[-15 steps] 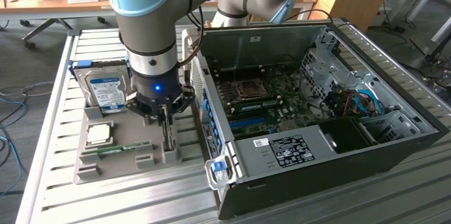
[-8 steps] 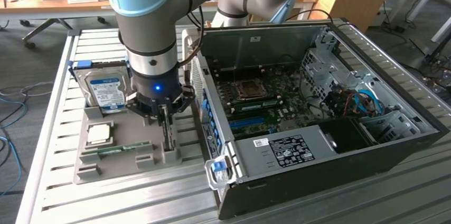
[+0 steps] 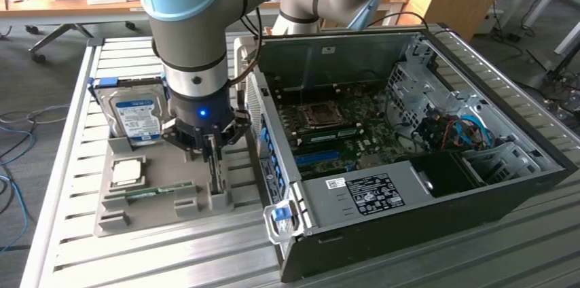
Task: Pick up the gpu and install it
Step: 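Pick up the gpu and move the gpu toward the slot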
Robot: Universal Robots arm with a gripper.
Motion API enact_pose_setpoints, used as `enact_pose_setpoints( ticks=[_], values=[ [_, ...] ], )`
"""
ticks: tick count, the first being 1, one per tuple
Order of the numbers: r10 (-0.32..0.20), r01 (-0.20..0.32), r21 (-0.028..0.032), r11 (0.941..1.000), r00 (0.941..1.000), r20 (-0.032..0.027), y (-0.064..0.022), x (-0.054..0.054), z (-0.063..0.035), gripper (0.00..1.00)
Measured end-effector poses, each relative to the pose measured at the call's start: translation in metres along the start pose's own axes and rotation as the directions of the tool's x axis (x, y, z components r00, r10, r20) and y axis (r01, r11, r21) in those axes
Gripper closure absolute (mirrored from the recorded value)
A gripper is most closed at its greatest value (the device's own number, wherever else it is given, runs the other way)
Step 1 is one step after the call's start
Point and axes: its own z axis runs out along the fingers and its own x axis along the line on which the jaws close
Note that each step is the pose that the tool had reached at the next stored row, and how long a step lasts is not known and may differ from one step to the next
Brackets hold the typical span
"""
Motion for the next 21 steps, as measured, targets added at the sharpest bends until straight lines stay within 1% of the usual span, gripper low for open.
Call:
enact_pose_setpoints(
  ticks=[9,16,21],
  values=[
    [0.0,0.0,-0.0001,1.0,1.0,0.0001,0.001,0.0,-0.0136,0.73],
    [0.0,0.0,-0.0001,1.0,1.0,0.0001,0.0025,-0.001,-0.0341,0.73],
    [0.0,0.0,-0.0001,1.0,1.0,0.0001,0.0037,-0.001,-0.0515,0.73]
  ],
)
